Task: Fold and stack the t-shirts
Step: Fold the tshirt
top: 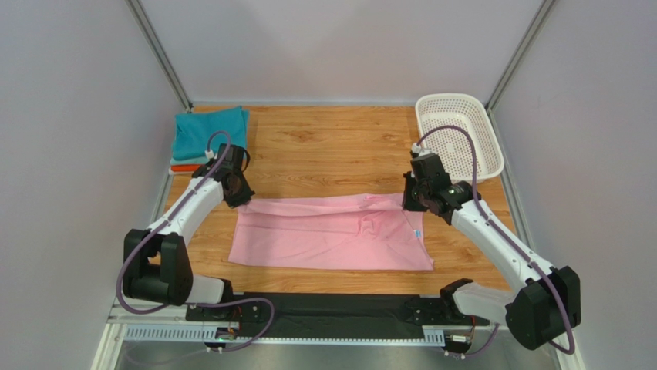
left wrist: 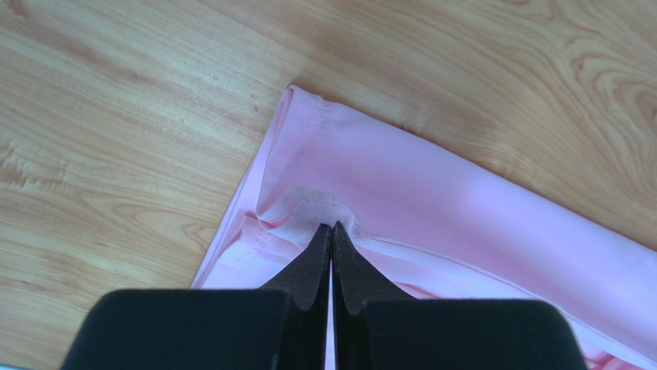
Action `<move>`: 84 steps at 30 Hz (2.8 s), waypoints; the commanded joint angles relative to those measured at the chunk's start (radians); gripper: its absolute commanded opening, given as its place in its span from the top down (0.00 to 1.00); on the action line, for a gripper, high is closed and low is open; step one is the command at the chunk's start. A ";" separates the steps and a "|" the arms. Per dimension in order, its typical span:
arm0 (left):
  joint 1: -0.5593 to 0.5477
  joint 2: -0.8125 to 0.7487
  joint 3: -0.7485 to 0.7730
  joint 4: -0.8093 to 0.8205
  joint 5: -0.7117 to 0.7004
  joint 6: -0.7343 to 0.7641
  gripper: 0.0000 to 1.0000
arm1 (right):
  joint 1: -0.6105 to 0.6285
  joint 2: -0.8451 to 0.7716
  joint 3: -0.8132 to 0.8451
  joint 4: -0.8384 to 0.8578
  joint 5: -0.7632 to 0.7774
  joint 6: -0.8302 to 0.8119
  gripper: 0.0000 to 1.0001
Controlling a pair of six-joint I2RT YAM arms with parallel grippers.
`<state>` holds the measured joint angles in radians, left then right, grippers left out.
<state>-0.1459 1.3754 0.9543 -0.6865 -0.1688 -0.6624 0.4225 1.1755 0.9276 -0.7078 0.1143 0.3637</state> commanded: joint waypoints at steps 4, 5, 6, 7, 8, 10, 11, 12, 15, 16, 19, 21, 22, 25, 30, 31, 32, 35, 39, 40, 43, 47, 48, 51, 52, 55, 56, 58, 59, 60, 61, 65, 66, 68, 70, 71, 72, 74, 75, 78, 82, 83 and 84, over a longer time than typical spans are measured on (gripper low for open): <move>0.005 -0.039 -0.040 0.042 0.005 0.021 1.00 | 0.004 -0.088 -0.052 -0.030 -0.065 0.018 1.00; 0.005 -0.045 -0.043 0.042 0.005 0.023 1.00 | 0.005 -0.094 -0.065 -0.033 -0.068 0.026 1.00; 0.005 -0.050 -0.055 0.045 0.005 0.023 1.00 | 0.005 -0.106 -0.075 -0.035 -0.074 0.029 1.00; 0.005 -0.052 -0.061 0.048 0.005 0.023 1.00 | 0.005 -0.112 -0.084 -0.032 -0.094 0.032 1.00; 0.005 -0.055 -0.065 0.050 0.006 0.023 1.00 | 0.012 -0.116 -0.105 -0.030 -0.099 0.040 1.00; 0.005 -0.056 -0.080 0.061 0.009 0.018 1.00 | 0.015 -0.125 -0.128 -0.019 -0.099 0.050 1.00; 0.005 -0.056 -0.084 0.061 0.009 0.015 1.00 | 0.015 -0.126 -0.151 -0.015 -0.137 0.058 1.00; 0.003 -0.056 -0.094 0.065 0.009 0.012 1.00 | 0.018 -0.131 -0.167 -0.004 -0.148 0.075 1.00; 0.005 -0.059 -0.120 0.079 0.014 0.007 1.00 | 0.027 -0.154 -0.237 0.014 -0.185 0.124 0.97; 0.005 -0.059 -0.127 0.079 0.017 0.004 0.99 | 0.032 -0.160 -0.255 0.025 -0.205 0.139 0.96; 0.005 -0.067 -0.155 0.081 0.026 0.003 0.89 | 0.048 -0.195 -0.332 0.039 -0.243 0.199 0.87; 0.005 -0.088 -0.178 0.065 0.022 -0.009 0.80 | 0.058 -0.227 -0.355 0.010 -0.243 0.228 0.77; 0.005 -0.101 -0.184 0.055 0.003 -0.020 0.78 | 0.061 -0.240 -0.372 -0.005 -0.239 0.253 0.73; 0.005 -0.148 -0.190 -0.042 -0.057 -0.101 0.50 | 0.061 -0.290 -0.366 -0.059 -0.245 0.288 0.34; 0.005 -0.274 -0.157 -0.122 -0.040 -0.140 0.00 | 0.061 -0.362 -0.299 -0.075 -0.272 0.278 0.00; 0.005 -0.289 -0.147 -0.130 -0.035 -0.138 0.00 | 0.059 -0.364 -0.283 -0.070 -0.274 0.270 0.00; 0.005 -0.312 -0.126 -0.142 -0.031 -0.138 0.00 | 0.059 -0.359 -0.264 -0.062 -0.278 0.258 0.00; 0.005 -0.322 -0.092 -0.127 0.026 -0.126 0.00 | 0.061 -0.312 -0.234 0.007 -0.321 0.242 0.00; 0.003 -0.251 -0.045 -0.094 0.080 -0.111 0.00 | 0.067 -0.190 -0.214 0.158 -0.390 0.251 0.00; 0.003 -0.231 -0.035 -0.084 0.109 -0.111 0.00 | 0.076 -0.165 -0.202 0.171 -0.395 0.247 0.00; -0.017 -0.138 -0.005 -0.022 0.138 -0.094 0.00 | 0.113 -0.065 -0.165 0.197 -0.368 0.236 0.00; -0.047 0.011 0.040 0.021 0.155 -0.086 0.00 | 0.148 0.036 -0.161 0.228 -0.341 0.248 0.00; -0.047 0.034 0.041 0.034 0.161 -0.082 0.00 | 0.151 0.061 -0.165 0.235 -0.334 0.256 0.00; -0.047 0.112 0.043 0.054 0.161 -0.079 0.00 | 0.151 0.091 -0.187 0.237 -0.289 0.285 0.00; -0.047 0.129 0.040 0.056 0.161 -0.078 0.00 | 0.151 0.096 -0.194 0.237 -0.274 0.290 0.00; -0.047 0.168 0.000 0.073 0.161 -0.077 0.00 | 0.151 0.107 -0.219 0.237 -0.254 0.305 0.00; -0.047 0.169 -0.027 0.076 0.163 -0.074 0.00 | 0.151 0.108 -0.229 0.237 -0.252 0.313 0.00; -0.047 0.159 -0.064 0.073 0.161 -0.069 0.00 | 0.151 0.108 -0.239 0.231 -0.242 0.316 0.00; -0.047 0.128 -0.109 0.073 0.161 -0.074 0.00 | 0.151 0.102 -0.245 0.228 -0.237 0.316 0.00; -0.047 0.108 -0.133 0.074 0.161 -0.072 0.00 | 0.150 0.096 -0.253 0.222 -0.231 0.317 0.00; -0.047 0.087 -0.156 0.073 0.149 -0.075 0.00 | 0.148 0.093 -0.256 0.219 -0.220 0.316 0.00; -0.047 -0.036 -0.233 0.019 0.098 -0.094 0.00 | 0.147 0.079 -0.266 0.206 -0.200 0.313 0.00; -0.047 -0.053 -0.238 0.006 0.074 -0.097 0.00 | 0.148 0.076 -0.268 0.197 -0.197 0.311 0.00; -0.047 -0.097 -0.223 -0.051 0.057 -0.101 0.00 | 0.144 0.069 -0.266 0.188 -0.199 0.310 0.00; -0.047 -0.154 -0.204 -0.096 0.055 -0.103 0.00 | 0.141 0.056 -0.263 0.179 -0.199 0.310 0.00; -0.047 -0.177 -0.200 -0.106 0.060 -0.102 0.00 | 0.142 0.041 -0.263 0.177 -0.200 0.310 0.00; -0.047 -0.200 -0.197 -0.114 0.066 -0.101 0.00 | 0.141 0.032 -0.262 0.166 -0.202 0.311 0.00; -0.047 -0.277 -0.189 -0.122 0.094 -0.101 0.00 | 0.142 0.003 -0.259 0.154 -0.200 0.325 0.00; -0.047 -0.298 -0.187 -0.122 0.124 -0.097 0.00 | 0.142 -0.007 -0.262 0.143 -0.197 0.331 0.00; -0.058 -0.346 -0.181 -0.119 0.193 -0.075 0.00 | 0.140 -0.036 -0.280 0.122 -0.194 0.371 0.00; -0.147 -0.293 -0.161 -0.085 0.209 -0.033 0.00 | 0.136 -0.033 -0.320 0.126 -0.193 0.409 0.00; -0.161 -0.273 -0.161 -0.071 0.221 -0.025 0.00 | 0.130 -0.028 -0.328 0.128 -0.191 0.415 0.00; -0.179 -0.254 -0.164 -0.053 0.273 -0.014 0.00 | 0.116 -0.022 -0.337 0.133 -0.196 0.420 0.00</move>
<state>-0.2813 1.0760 0.7658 -0.7750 0.0086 -0.7261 0.5606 1.1503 0.6178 -0.5648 -0.0963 0.7353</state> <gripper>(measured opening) 0.996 0.998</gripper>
